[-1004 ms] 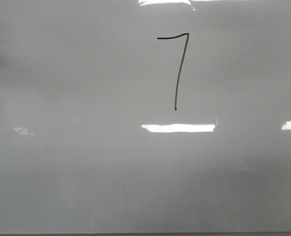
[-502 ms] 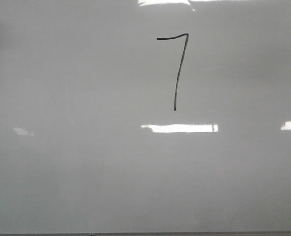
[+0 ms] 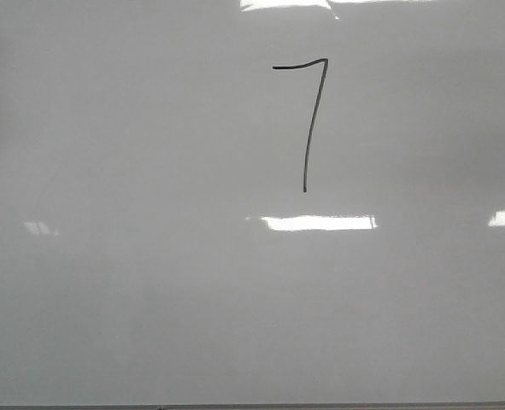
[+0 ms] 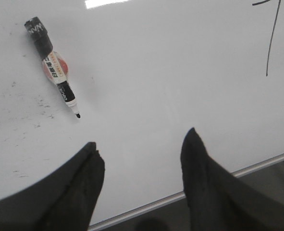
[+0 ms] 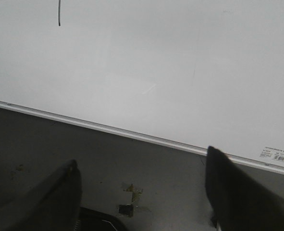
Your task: Write number 7 on whiteboard
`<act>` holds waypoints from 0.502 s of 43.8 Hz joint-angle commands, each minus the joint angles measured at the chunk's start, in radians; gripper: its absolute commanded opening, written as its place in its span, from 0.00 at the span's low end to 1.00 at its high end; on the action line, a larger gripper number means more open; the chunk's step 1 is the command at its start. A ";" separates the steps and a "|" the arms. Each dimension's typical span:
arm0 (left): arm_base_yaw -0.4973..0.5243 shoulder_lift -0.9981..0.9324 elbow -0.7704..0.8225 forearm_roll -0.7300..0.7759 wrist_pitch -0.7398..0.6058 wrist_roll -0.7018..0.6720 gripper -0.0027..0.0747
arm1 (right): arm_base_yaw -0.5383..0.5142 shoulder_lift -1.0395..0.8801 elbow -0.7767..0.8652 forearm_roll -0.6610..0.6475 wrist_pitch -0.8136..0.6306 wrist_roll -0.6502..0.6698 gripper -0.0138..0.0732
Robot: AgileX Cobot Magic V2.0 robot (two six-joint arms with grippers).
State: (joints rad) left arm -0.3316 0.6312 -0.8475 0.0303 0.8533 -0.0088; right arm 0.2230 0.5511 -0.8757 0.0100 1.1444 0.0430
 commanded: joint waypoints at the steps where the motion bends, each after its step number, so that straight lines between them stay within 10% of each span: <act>1: -0.007 -0.033 0.006 0.004 -0.103 -0.021 0.51 | -0.007 -0.002 -0.014 -0.023 -0.084 -0.001 0.80; 10: -0.007 -0.038 0.023 0.004 -0.101 -0.021 0.51 | -0.007 -0.002 -0.014 -0.023 -0.092 -0.001 0.74; 22: -0.007 -0.038 0.025 0.004 -0.115 -0.021 0.31 | -0.007 -0.002 -0.014 -0.023 -0.091 -0.001 0.21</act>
State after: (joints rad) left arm -0.3316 0.5914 -0.7986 0.0303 0.8137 -0.0219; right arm 0.2230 0.5448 -0.8698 0.0000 1.1177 0.0436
